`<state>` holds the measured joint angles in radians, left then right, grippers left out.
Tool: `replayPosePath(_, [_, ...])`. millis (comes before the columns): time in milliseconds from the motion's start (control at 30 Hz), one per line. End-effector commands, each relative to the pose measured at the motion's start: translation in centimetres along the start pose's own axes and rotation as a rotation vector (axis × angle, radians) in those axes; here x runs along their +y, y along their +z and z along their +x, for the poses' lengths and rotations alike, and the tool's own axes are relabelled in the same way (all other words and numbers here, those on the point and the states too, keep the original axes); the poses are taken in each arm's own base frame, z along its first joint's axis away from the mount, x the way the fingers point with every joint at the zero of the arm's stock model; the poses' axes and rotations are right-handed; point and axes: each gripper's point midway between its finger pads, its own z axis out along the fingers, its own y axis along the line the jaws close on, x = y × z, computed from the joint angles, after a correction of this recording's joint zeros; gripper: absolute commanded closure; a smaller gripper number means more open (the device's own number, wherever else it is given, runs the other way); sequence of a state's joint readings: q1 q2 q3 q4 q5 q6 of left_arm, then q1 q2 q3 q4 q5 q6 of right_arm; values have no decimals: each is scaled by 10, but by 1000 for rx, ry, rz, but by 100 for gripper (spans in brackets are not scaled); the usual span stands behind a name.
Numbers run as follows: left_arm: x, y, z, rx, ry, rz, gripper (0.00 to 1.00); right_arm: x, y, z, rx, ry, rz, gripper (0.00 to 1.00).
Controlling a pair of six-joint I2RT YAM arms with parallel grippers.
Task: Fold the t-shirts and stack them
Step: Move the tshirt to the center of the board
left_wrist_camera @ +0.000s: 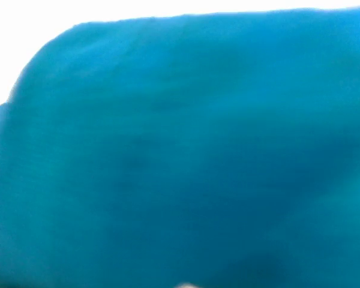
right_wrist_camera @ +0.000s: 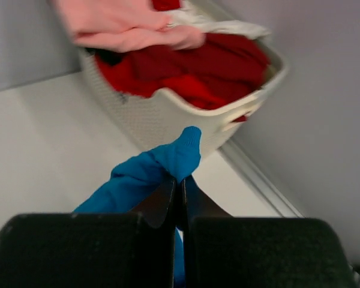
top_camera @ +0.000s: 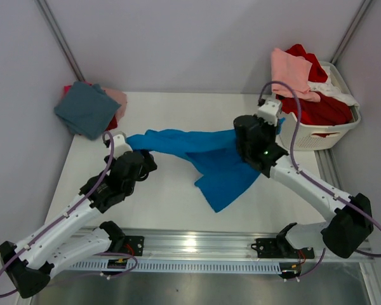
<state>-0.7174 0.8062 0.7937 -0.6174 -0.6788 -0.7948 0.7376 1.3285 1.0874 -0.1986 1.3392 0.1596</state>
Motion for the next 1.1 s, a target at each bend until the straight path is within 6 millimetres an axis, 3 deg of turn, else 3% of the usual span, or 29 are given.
replayPosePath(0, [6,-3,-20,-68,-42,-43,6,-83,19,-47,-43,148,343,100])
replayPosePath(133, [23,-7,-27,-120,-81,-121,6,-119,21,-57,-45,197,419,100])
replayPosePath(300, [37,-11,-36,-180,-105,-162,6,-122,24,-64,-55,241,358,100])
replayPosePath(333, [40,-11,-37,-192,-111,-171,6,-120,24,-58,-60,227,336,100])
replayPosePath(433, [36,-11,-37,-191,-116,-152,6,-105,21,-69,-88,268,191,100])
replayPosePath(533, [33,-9,-34,-179,-116,-142,6,-73,19,-67,-75,251,54,100])
replayPosePath(567, [31,-9,-34,-173,-119,-135,6,-46,20,-66,-59,228,-49,100])
replayPosePath(667, [32,-10,-36,-184,-146,-129,5,7,16,-59,0,194,-232,100])
replayPosePath(700, [33,-11,-37,-195,-159,-128,4,46,14,-62,22,182,-343,100])
replayPosePath(767, [36,-18,-46,-246,-233,-96,2,98,-4,-66,38,146,-497,100])
replayPosePath(800, [44,-17,-41,-269,-242,-103,1,153,-18,-79,55,131,-670,100])
replayPosePath(867, [41,-34,-67,-379,-375,8,1,201,-43,-88,91,85,-810,100])
replayPosePath(900, [44,-27,-54,-380,-308,26,1,213,-59,-151,12,174,-885,100])
replayPosePath(933, [41,-33,-61,-409,-324,75,1,257,-77,-136,62,125,-1024,100])
replayPosePath(1000, [42,-43,-68,-457,-355,135,1,277,-108,-180,19,216,-1194,100])
replayPosePath(1033, [42,-44,-69,-459,-350,144,1,279,-133,-226,-46,320,-1328,100])
replayPosePath(1067, [41,-47,-71,-461,-340,150,1,273,-143,-249,-95,370,-1376,100])
